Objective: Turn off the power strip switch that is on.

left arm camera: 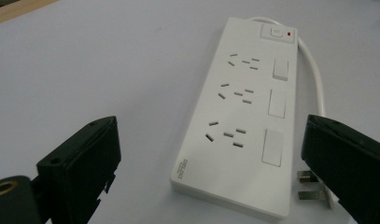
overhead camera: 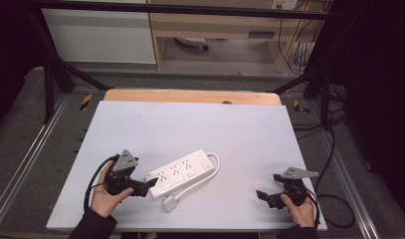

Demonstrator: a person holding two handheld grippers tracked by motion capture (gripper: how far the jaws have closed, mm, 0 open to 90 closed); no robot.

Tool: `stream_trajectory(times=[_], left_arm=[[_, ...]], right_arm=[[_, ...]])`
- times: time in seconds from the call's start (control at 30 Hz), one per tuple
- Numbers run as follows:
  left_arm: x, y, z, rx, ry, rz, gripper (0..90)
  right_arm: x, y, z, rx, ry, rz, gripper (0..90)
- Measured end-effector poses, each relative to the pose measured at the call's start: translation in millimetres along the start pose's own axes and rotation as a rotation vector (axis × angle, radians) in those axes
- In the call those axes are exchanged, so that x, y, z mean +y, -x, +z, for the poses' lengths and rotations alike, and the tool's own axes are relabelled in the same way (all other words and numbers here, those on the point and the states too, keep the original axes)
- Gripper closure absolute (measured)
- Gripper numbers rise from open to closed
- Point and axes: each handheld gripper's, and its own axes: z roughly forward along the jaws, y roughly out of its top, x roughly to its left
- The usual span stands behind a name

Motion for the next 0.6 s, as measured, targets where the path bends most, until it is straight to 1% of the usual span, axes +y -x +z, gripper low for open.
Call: stream_trajectory(times=[0.6], left_arm=[[8.2,5.9,9.8,-0.01,-0.005,0.013,4.3]], right_arm=[[0.1,0.2,-0.3,-0.001,0.001,-0.003,0.8]])
